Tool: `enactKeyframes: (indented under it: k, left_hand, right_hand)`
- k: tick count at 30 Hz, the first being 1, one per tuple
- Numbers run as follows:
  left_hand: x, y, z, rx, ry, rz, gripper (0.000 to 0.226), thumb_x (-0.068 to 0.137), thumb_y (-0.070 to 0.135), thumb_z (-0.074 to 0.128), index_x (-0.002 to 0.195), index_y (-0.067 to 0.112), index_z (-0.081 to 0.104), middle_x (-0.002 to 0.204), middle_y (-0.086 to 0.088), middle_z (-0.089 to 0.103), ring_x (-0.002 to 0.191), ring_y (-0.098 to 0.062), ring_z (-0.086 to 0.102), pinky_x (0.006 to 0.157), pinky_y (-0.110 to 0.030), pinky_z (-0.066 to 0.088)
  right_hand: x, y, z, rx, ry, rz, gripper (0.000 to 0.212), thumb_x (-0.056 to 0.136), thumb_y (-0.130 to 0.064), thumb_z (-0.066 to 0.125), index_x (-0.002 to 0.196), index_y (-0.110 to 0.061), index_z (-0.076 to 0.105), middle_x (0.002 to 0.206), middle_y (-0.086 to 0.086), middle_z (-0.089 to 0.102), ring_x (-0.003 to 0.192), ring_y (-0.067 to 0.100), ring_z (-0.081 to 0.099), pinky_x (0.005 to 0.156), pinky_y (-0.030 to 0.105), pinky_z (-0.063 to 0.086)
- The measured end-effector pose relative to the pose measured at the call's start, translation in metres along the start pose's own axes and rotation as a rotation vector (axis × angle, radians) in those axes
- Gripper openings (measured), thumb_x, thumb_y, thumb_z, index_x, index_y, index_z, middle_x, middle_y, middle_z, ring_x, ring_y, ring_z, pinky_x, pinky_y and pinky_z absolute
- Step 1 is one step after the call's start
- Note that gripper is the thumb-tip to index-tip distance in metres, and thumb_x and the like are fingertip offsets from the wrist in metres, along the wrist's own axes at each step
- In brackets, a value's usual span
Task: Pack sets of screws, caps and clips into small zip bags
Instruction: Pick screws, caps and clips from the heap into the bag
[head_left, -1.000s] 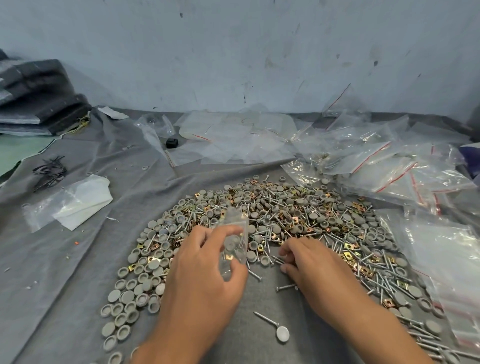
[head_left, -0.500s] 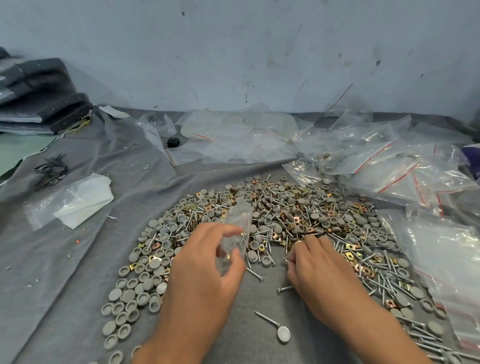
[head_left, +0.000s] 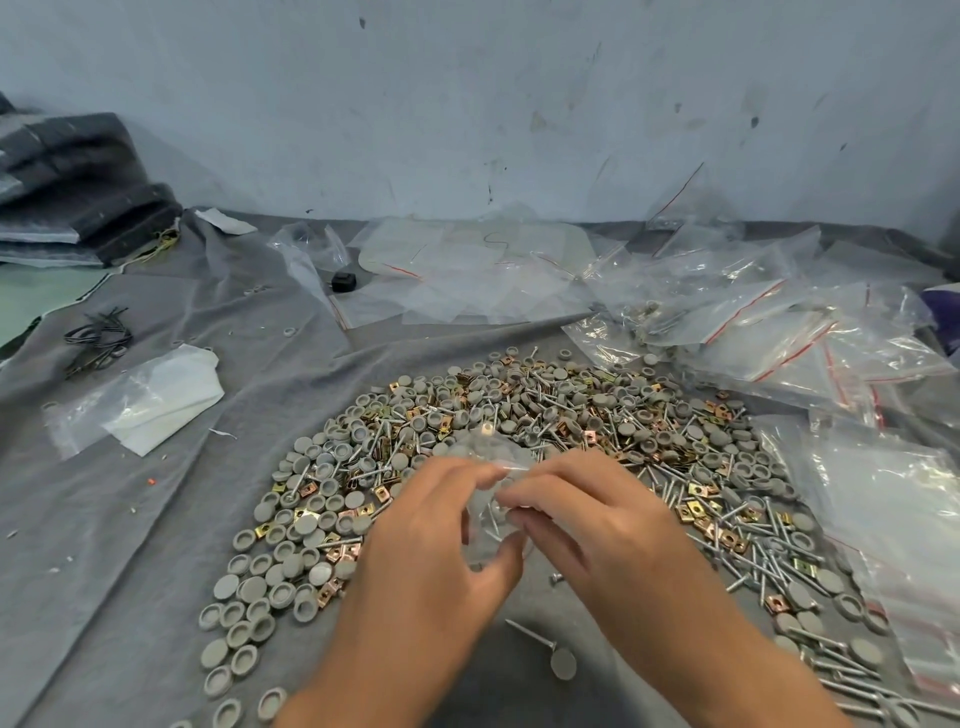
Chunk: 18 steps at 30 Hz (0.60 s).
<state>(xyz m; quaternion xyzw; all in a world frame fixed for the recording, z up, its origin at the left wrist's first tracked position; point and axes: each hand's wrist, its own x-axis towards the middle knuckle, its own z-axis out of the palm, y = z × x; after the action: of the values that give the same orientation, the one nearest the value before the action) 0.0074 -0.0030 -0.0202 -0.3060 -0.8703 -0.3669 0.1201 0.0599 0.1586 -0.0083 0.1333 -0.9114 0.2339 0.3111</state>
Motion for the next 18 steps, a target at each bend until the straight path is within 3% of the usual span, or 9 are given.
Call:
enactKeyframes:
  k: [5,7,9,12,14,18]
  left_hand:
    - [0.000,0.000,-0.003,-0.031,0.020,-0.048,0.043,0.074,0.027,0.084,0.114,0.031,0.067,0.096,0.027,0.053,0.076,-0.003,0.055,0.073,-0.006,0.038]
    - [0.000,-0.001,-0.005,-0.034,0.039,-0.069,0.045,0.074,0.030,0.084,0.116,0.034,0.066,0.096,0.029,0.053,0.078,-0.003,0.056,0.074,-0.006,0.039]
    - [0.000,-0.001,-0.008,-0.025,0.048,-0.075,0.046,0.074,0.033,0.083,0.117,0.034,0.066,0.096,0.029,0.054,0.081,-0.005,0.057,0.075,-0.006,0.040]
    - [0.000,0.000,-0.009,-0.021,0.046,-0.078,0.045,0.075,0.035,0.080,0.118,0.032,0.066,0.097,0.028,0.055,0.081,-0.005,0.057,0.077,-0.005,0.040]
    - [-0.001,0.000,-0.008,-0.019,0.039,-0.077,0.046,0.075,0.036,0.078,0.119,0.033,0.066,0.097,0.031,0.053,0.082,-0.003,0.056,0.079,-0.004,0.039]
    - [-0.002,-0.001,-0.007,-0.022,0.016,-0.081,0.044,0.076,0.038,0.074,0.119,0.034,0.064,0.098,0.034,0.049,0.084,-0.003,0.055,0.079,-0.005,0.038]
  right_hand:
    - [0.001,0.007,-0.008,0.147,0.035,0.129,0.023,0.085,-0.021,0.075,0.107,-0.020,0.071,0.097,-0.014,0.064,0.086,-0.005,0.062,0.073,0.004,0.046]
    - [0.000,0.020,-0.018,0.120,0.020,0.182,0.018,0.083,-0.026,0.076,0.100,-0.026,0.070,0.091,-0.022,0.061,0.085,-0.005,0.062,0.072,0.003,0.044]
    - [-0.003,0.038,-0.026,0.008,-0.229,0.281,0.023,0.083,-0.032,0.078,0.097,-0.040,0.064,0.092,-0.027,0.058,0.088,-0.005,0.059,0.078,0.010,0.046]
    - [-0.017,0.055,-0.024,-0.153,-0.670,0.380,0.026,0.084,-0.048,0.076,0.107,-0.045,0.063,0.103,-0.027,0.051,0.099,-0.006,0.049,0.091,0.022,0.047]
    - [-0.021,0.057,-0.018,-0.170,-0.713,0.380,0.022,0.087,-0.051,0.071,0.105,-0.043,0.063,0.104,-0.024,0.047,0.105,0.000,0.044,0.094,0.025,0.044]
    - [-0.019,0.051,-0.013,-0.239,-0.692,0.334,0.016,0.094,-0.053,0.059,0.105,-0.041,0.061,0.105,-0.024,0.040,0.105,0.002,0.033,0.090,0.018,0.033]
